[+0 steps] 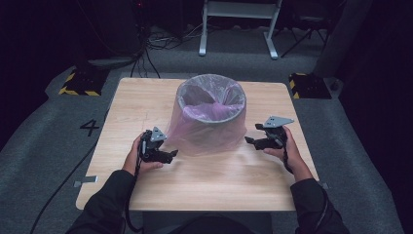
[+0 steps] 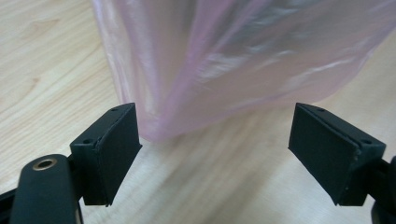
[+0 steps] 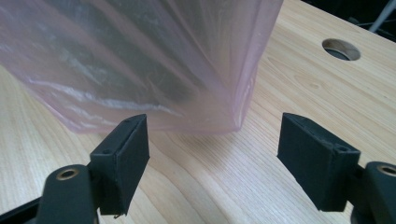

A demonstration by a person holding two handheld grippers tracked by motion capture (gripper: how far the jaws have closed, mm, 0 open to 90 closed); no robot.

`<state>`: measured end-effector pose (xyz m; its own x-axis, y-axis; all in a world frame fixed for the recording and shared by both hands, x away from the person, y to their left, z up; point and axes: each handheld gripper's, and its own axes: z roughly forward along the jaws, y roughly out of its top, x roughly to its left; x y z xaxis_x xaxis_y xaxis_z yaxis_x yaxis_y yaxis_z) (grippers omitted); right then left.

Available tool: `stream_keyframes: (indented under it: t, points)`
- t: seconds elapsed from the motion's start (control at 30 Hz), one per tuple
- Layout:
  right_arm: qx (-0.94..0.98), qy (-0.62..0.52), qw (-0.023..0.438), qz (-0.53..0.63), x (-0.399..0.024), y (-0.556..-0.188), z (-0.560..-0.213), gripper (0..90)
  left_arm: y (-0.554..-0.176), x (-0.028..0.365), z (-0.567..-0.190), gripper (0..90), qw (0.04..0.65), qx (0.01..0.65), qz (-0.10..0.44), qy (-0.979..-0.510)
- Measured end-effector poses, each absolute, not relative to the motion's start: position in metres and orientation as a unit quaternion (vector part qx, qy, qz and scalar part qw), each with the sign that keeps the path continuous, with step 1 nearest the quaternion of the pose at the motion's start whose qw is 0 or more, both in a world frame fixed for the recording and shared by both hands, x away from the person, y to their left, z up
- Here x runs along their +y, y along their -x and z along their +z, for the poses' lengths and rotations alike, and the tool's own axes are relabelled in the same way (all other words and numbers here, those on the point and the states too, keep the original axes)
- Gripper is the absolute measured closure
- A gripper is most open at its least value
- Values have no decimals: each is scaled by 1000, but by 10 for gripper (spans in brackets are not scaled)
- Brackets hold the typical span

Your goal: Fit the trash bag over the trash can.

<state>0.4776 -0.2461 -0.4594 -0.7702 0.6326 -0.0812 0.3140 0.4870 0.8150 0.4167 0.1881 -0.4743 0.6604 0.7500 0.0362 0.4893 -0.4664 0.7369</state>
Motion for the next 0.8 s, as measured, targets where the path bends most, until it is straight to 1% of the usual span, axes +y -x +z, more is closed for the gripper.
stream_keyframes:
  t: [0.1, 0.23, 0.3, 0.37, 0.53, 0.7, 0.8]
  points:
    - [841, -287, 199, 414, -246, -478, -457, 243, -415, 190, -476, 162, 340, 385, 175, -840]
    - [838, -286, 203, 417, -247, -476, -451, 237, -410, 199, -482, 162, 353, 384, 160, -838]
    - [837, -285, 201, 420, -248, -475, -448, 234, -409, 206, -482, 162, 371, 395, 154, -826]
    - [837, -283, 206, 421, -249, -475, -445, 232, -407, 212, -481, 161, 383, 393, 153, -822]
    - [832, -281, 210, 429, -252, -473, -433, 232, -399, 213, -488, 165, 359, 382, 160, -837]
    - [824, -280, 219, 441, -254, -473, -411, 241, -392, 212, -494, 164, 343, 367, 158, -850]
    - [824, -278, 226, 438, -254, -474, -402, 240, -389, 213, -499, 182, 338, 368, 151, -853]
